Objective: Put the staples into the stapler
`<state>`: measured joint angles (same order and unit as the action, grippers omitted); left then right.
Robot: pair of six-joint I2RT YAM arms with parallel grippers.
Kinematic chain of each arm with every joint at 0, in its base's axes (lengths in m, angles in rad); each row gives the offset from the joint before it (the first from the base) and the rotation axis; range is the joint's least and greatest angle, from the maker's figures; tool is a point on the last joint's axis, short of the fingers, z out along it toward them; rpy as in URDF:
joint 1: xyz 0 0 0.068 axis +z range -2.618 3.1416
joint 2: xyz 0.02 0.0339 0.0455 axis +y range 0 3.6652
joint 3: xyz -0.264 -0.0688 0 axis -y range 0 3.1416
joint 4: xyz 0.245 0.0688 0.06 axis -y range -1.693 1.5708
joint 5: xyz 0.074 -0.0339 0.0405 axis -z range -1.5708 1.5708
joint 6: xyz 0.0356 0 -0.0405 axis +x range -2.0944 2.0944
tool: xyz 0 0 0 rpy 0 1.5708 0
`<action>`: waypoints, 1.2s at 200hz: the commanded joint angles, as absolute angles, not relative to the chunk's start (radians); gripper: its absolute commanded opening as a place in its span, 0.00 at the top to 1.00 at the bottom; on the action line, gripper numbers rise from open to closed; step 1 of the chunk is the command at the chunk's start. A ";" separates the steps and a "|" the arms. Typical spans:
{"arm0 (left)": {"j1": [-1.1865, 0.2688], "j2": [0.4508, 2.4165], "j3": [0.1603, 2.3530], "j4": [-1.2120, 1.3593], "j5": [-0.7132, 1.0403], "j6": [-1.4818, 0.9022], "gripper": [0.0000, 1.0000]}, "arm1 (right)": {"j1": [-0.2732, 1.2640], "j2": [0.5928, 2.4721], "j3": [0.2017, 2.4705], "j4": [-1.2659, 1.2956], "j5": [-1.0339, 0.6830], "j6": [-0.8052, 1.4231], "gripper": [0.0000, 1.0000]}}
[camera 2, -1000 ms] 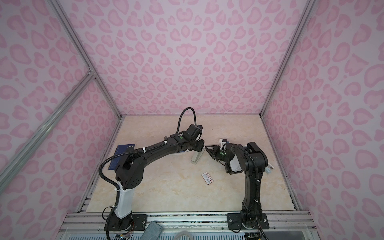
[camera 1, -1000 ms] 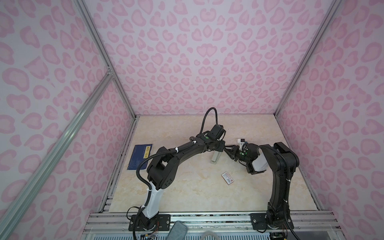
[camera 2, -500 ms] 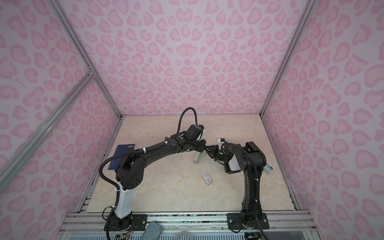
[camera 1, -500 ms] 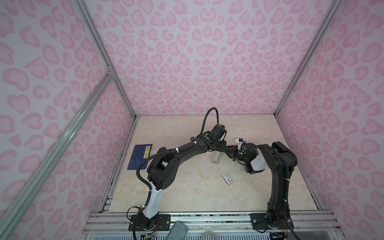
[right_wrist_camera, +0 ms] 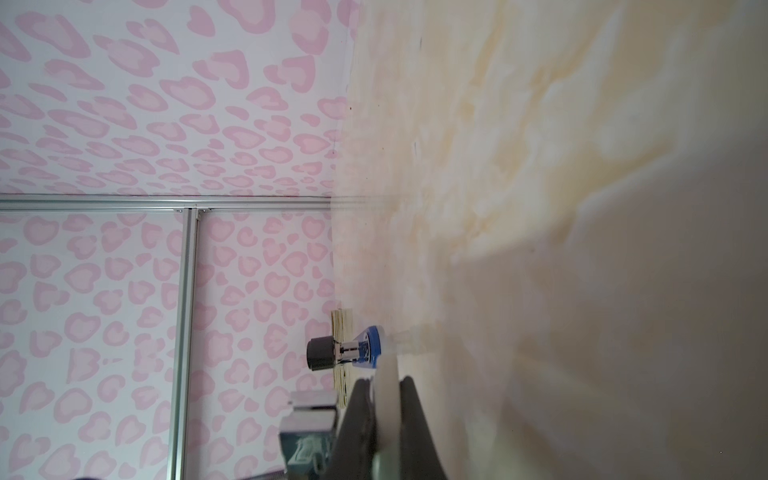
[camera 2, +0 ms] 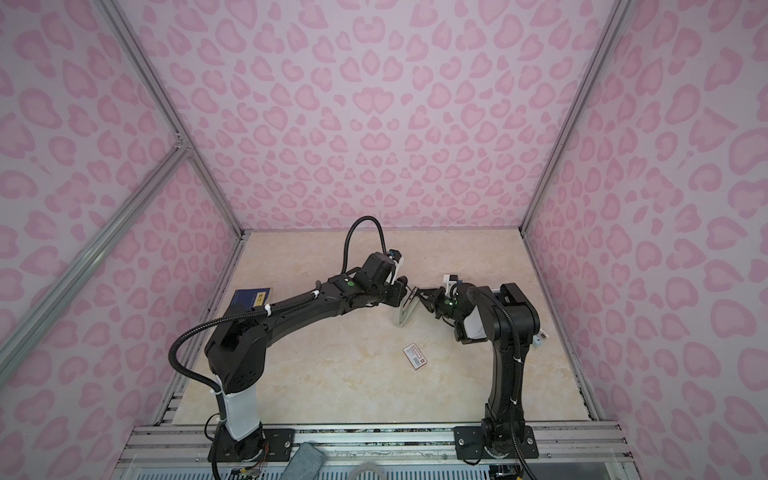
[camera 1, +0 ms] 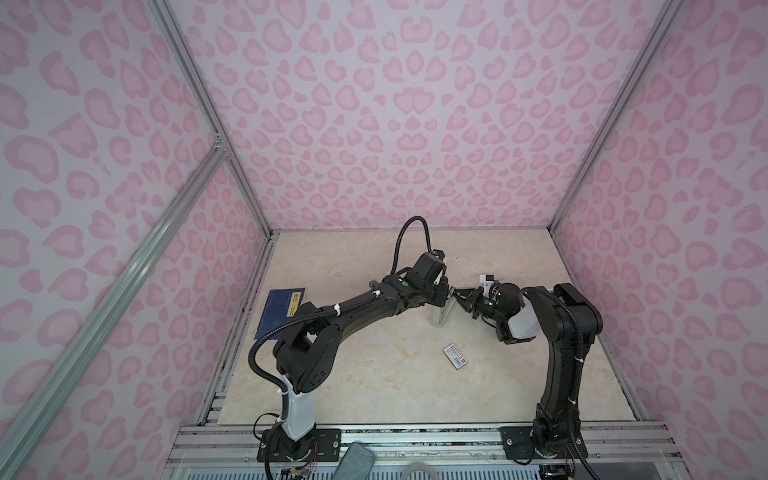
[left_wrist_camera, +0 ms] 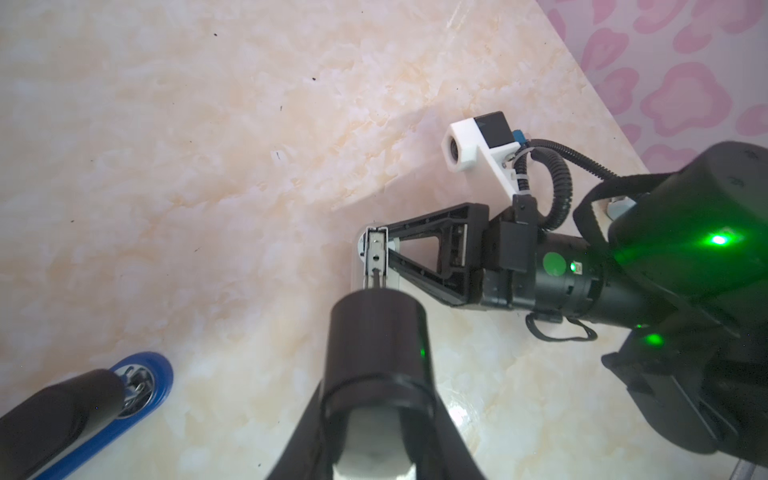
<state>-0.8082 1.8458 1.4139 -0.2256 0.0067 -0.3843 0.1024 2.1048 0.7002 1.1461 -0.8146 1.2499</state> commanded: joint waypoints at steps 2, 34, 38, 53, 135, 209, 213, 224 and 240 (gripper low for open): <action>-0.808 1.766 1.338 -0.117 -0.042 -0.383 0.96 | 0.075 2.114 0.712 1.058 -0.724 1.186 1.00; -0.808 1.671 1.198 -0.049 -0.047 -0.385 0.96 | 0.051 2.145 0.740 1.114 -0.730 1.227 1.00; -0.807 1.662 1.183 -0.040 -0.046 -0.386 0.96 | 0.050 2.148 0.741 1.123 -0.730 1.233 1.00; -0.808 1.634 1.137 -0.014 -0.038 -0.385 0.96 | 0.042 2.166 0.750 1.161 -0.732 1.259 1.00; -0.815 1.545 0.917 0.132 0.006 -0.377 0.96 | 0.018 2.227 0.750 1.281 -0.736 1.325 1.00; -0.848 1.555 0.791 0.171 -0.036 -0.379 0.96 | 0.002 2.233 0.750 1.270 -0.738 1.309 1.00; -0.847 1.558 0.788 0.172 -0.038 -0.379 0.96 | 0.001 2.235 0.751 1.271 -0.739 1.309 1.00; -0.847 1.566 0.780 0.174 -0.042 -0.380 0.96 | 0.001 2.237 0.752 1.269 -0.741 1.304 1.00; -0.847 1.582 0.777 0.174 -0.046 -0.377 0.96 | 0.002 2.238 0.748 1.268 -0.741 1.300 1.00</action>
